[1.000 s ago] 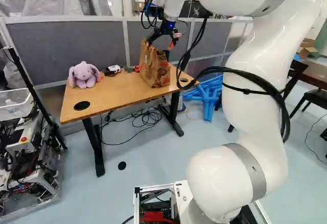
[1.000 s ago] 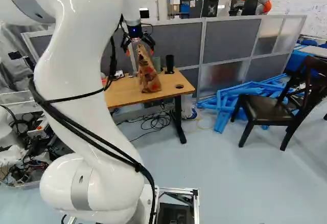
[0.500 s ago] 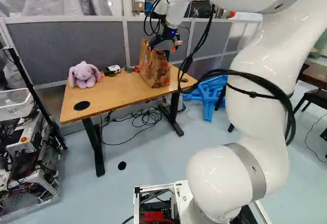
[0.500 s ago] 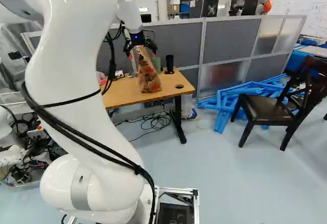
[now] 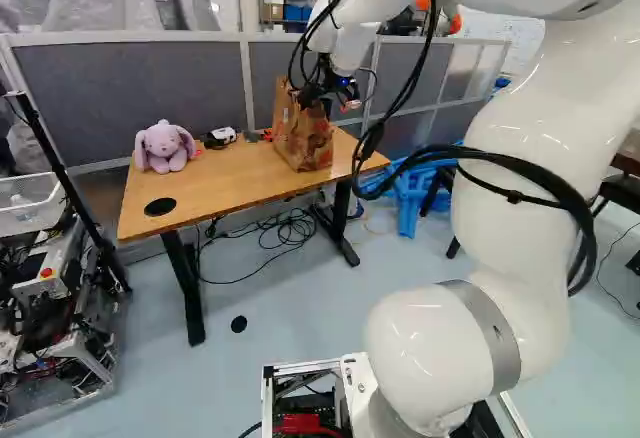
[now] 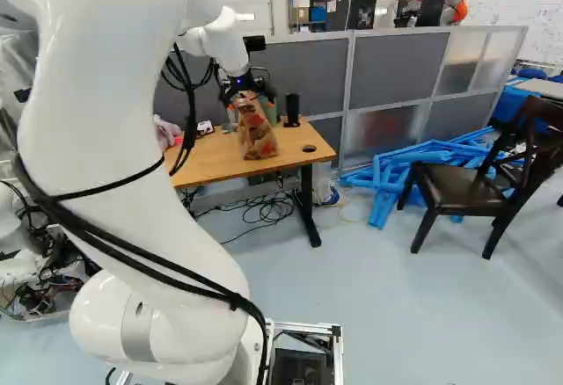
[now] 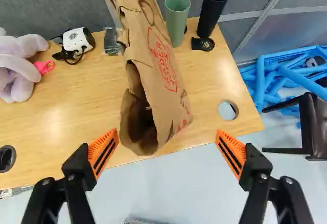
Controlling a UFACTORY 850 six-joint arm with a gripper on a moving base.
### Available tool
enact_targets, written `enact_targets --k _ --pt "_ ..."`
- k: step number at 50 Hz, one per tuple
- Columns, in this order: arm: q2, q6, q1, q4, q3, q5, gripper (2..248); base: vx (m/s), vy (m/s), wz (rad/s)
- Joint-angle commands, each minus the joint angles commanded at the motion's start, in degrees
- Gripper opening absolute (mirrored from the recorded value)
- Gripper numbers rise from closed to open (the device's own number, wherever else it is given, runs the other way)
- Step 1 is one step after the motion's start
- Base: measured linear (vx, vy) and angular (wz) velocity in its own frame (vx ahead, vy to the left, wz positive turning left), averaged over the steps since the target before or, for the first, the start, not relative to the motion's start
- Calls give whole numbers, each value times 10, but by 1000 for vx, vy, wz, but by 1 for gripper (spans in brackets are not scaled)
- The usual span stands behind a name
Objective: Pick up the bag on the ground and place it on the table
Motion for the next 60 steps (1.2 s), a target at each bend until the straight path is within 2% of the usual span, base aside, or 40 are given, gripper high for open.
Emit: enact_targets --k 40,60 --pt "105 41 -19 -26 266 292 247 0 0 0" --pt "150 59 -27 -37 379 416 247 0 0 0"
